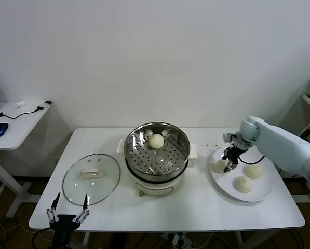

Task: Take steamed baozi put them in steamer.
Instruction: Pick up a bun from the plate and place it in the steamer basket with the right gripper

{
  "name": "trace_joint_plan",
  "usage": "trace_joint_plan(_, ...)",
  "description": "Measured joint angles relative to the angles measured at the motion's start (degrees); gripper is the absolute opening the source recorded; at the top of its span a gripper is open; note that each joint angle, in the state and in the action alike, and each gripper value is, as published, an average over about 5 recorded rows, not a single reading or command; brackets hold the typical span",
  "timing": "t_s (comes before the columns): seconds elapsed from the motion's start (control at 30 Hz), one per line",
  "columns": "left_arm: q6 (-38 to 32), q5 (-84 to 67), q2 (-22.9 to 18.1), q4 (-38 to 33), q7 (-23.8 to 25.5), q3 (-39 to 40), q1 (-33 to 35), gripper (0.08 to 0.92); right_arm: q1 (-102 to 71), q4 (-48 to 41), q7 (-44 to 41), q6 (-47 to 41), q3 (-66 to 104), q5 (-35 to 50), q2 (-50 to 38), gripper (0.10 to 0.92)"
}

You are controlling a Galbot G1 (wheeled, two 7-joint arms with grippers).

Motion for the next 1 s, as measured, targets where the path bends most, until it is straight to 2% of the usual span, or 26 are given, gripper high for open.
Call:
trace_joint_plan(0.23, -0.08, 0.01, 0.11, -0.12, 0.24, 0.55, -0.37, 0.823, 12.49, 0.31, -0.02, -1.11, -9.87, 11.48, 2.70, 0.553)
trace_joint_plan(0.53, -0.73, -0.02, 0.74, 0.09, 0.37, 1.11, -0.08, 0.823, 23.93, 2.15, 1.38, -3.69, -17.88, 26.25, 10.99, 0.560)
trace_joint_plan(1.0, -0.85, 0.05, 0.79, -0.64, 0.52, 1.31, -0.39, 0.823, 26.27, 4.61, 6.45, -8.27, -23.61, 37.99, 26.08, 0.560)
